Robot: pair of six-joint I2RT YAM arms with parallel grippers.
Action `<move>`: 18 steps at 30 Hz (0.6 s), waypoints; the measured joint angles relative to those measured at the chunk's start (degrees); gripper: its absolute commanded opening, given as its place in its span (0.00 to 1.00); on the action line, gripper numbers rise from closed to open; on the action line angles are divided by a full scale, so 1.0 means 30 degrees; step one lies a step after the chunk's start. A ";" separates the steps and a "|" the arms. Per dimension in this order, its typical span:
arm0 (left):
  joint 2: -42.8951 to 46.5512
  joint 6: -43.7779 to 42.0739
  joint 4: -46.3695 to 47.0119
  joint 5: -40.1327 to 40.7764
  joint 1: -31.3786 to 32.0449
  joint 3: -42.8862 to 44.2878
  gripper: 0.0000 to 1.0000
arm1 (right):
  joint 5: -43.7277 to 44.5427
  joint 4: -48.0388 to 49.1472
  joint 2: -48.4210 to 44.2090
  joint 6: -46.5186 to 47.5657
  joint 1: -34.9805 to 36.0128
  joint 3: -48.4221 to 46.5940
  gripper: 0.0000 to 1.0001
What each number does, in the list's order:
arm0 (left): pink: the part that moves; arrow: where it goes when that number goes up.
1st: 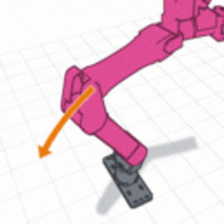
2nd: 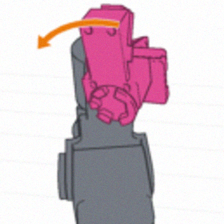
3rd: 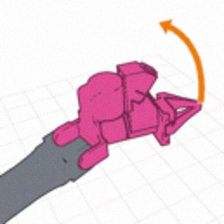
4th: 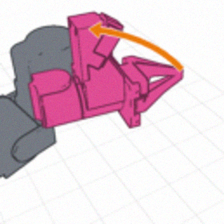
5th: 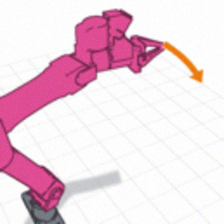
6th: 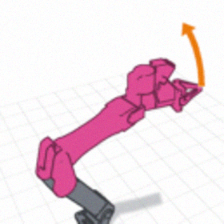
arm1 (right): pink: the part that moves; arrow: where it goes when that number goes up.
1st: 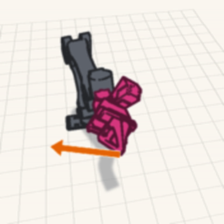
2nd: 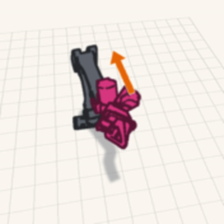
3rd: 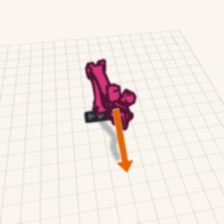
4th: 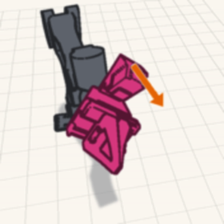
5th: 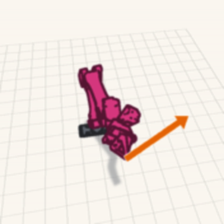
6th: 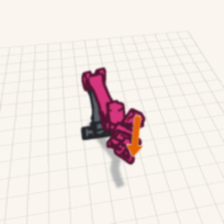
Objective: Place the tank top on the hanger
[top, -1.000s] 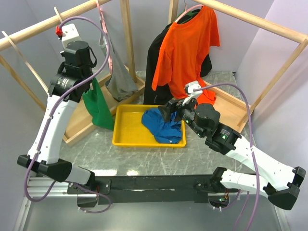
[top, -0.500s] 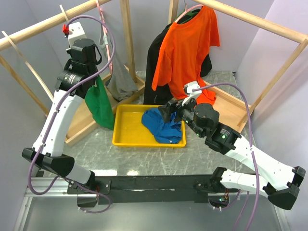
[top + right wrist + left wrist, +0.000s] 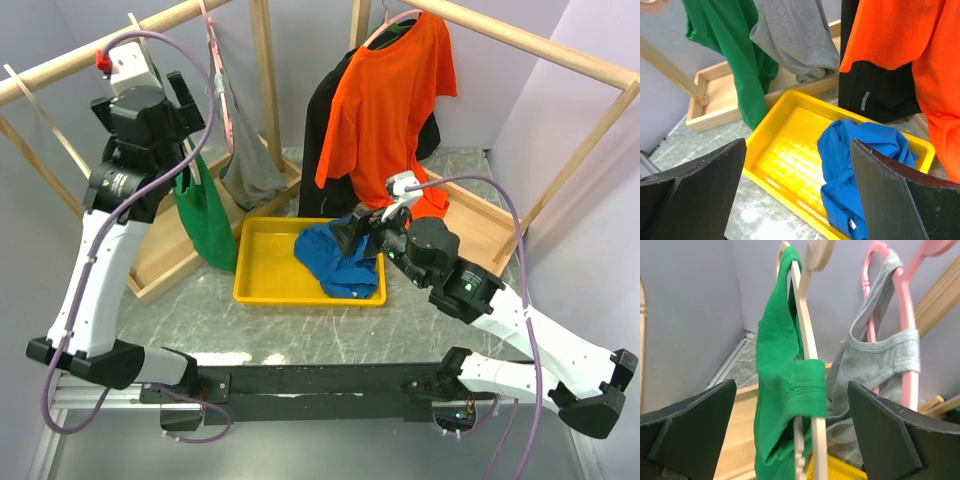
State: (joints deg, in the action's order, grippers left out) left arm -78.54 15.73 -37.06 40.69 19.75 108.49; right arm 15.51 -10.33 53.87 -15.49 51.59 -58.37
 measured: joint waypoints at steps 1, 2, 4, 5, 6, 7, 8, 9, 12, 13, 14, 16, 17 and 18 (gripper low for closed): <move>0.0102 0.0000 -0.0175 -0.0153 0.0000 0.0175 0.99 | -0.0036 0.0029 -0.0117 -0.0051 0.0000 0.0095 0.93; 0.0248 -0.0007 -0.0372 -0.0350 0.0000 0.0437 1.00 | -0.0066 0.0000 -0.0277 -0.0102 0.0007 0.0211 0.93; 0.0495 0.0007 -0.0685 -0.0940 0.0095 0.0976 0.99 | -0.0138 -0.0051 -0.0568 -0.0226 0.0000 0.0350 0.93; 0.0627 0.0007 -0.0860 -0.1377 0.0204 0.1297 0.99 | -0.0146 -0.0073 -0.0685 -0.0306 0.0007 0.0393 0.93; 0.0750 0.0015 -0.1064 -0.1749 0.0452 0.1676 0.99 | -0.0160 -0.0073 -0.0882 -0.0423 0.0007 0.0488 0.93; 0.0823 0.0015 -0.1158 -0.2076 0.0736 0.1982 0.99 | -0.0153 -0.0080 -0.1042 -0.0488 0.0007 0.0568 0.94; 0.0882 0.0022 -0.1209 -0.2412 0.1166 0.2331 0.99 | -0.0138 -0.0058 -0.1260 -0.0561 0.0007 0.0699 0.94; 0.0933 0.0029 -0.1231 -0.2681 0.1778 0.2681 0.99 | -0.0095 -0.0029 -0.1515 -0.0663 0.0007 0.0882 0.95; 0.0823 0.0029 -0.1137 -0.3089 0.4758 0.3526 0.99 | 0.0291 -0.0029 -0.2353 -0.1078 0.0000 0.1625 0.97; 0.0750 0.0022 -0.1064 -0.3118 0.5610 0.3563 0.99 | 0.0525 -0.0080 -0.2688 -0.1275 0.0000 0.1923 0.97; 0.0583 0.0029 -0.0947 -0.3009 0.6637 0.3490 0.99 | 0.0758 -0.0138 -0.3024 -0.1472 0.0000 0.2222 0.98; 0.0379 0.0095 -0.0408 -0.2732 0.8196 0.2696 1.00 | 0.1282 -0.0255 -0.3657 -0.1880 0.0007 0.2841 0.99; 0.0270 0.0197 -0.0189 -0.2550 0.8816 0.2004 0.99 | 0.1537 -0.0291 -0.3934 -0.2062 0.0000 0.3126 0.99; 0.0219 0.0393 0.0379 -0.2368 0.9413 0.0860 1.00 | 0.1821 -0.0364 -0.4284 -0.2353 0.0000 0.3526 1.00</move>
State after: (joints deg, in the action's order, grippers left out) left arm -77.89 16.91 -35.92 33.58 47.99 111.07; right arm 20.97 -11.42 41.01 -22.55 51.59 -47.79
